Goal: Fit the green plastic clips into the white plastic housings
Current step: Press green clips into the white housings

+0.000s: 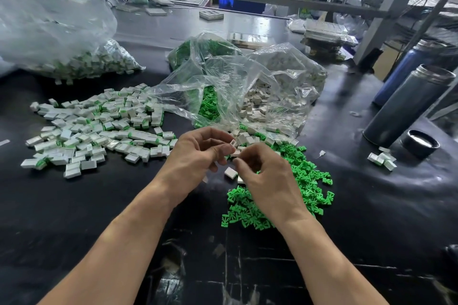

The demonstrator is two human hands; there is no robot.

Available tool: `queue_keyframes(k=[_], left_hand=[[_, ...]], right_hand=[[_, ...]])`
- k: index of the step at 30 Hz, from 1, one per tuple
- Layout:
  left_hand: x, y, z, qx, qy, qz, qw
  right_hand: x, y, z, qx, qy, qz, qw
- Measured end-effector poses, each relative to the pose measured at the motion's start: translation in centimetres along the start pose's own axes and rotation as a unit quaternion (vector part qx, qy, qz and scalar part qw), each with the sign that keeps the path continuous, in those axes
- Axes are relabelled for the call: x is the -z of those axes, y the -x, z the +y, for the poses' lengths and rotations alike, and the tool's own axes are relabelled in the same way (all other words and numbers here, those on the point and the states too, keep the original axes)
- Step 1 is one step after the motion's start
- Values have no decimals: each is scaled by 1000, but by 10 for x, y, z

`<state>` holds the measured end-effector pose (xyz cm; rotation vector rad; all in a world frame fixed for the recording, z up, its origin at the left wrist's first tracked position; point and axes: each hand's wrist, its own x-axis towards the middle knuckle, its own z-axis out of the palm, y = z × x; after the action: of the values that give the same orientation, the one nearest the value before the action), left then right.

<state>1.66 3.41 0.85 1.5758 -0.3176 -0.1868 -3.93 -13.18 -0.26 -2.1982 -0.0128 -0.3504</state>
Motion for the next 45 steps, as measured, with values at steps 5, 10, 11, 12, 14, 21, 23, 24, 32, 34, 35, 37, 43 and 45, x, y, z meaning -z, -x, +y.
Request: queue_keyframes(k=[5, 10, 11, 12, 14, 21, 23, 24, 32, 34, 35, 37, 43, 45], left_hand=[[-6, 0, -2, 2, 11, -14, 1000], [-10, 0, -5, 24, 17, -14, 999], [-11, 1, -5, 23, 13, -20, 999], [-11, 1, -5, 22, 12, -25, 999], [-12, 1, -4, 22, 16, -30, 999], [-14, 2, -2, 20, 22, -25, 999], [-13, 2, -3, 19, 23, -27, 999], [-13, 2, -3, 20, 24, -27, 999], [-13, 1, -4, 19, 27, -30, 999], [-13, 1, -5, 19, 27, -33, 999], [-13, 1, -5, 18, 25, -34, 999], [-12, 1, -6, 17, 22, -35, 999], [-14, 1, -7, 21, 30, -45, 998], [-14, 1, -7, 21, 28, -47, 998]], right_hand=[[7, -3, 5, -53, -177, 82, 979], [6, -2, 3, -27, -268, 84, 959], [5, -2, 2, -28, -282, 82, 956], [5, -1, 2, -29, -290, 81, 953], [5, 0, 1, -25, -292, 89, 952], [4, -2, 4, -16, -237, 67, 969], [3, -2, 4, -15, -233, 74, 970], [3, -2, 4, -14, -235, 78, 969], [-1, -3, 7, -20, -220, 83, 972], [-2, -3, 9, -22, -216, 90, 972], [-2, -3, 10, -19, -211, 90, 973], [-1, -3, 10, -15, -200, 84, 976], [1, -2, 10, -34, -177, 86, 980], [2, -1, 9, -32, -165, 86, 982]])
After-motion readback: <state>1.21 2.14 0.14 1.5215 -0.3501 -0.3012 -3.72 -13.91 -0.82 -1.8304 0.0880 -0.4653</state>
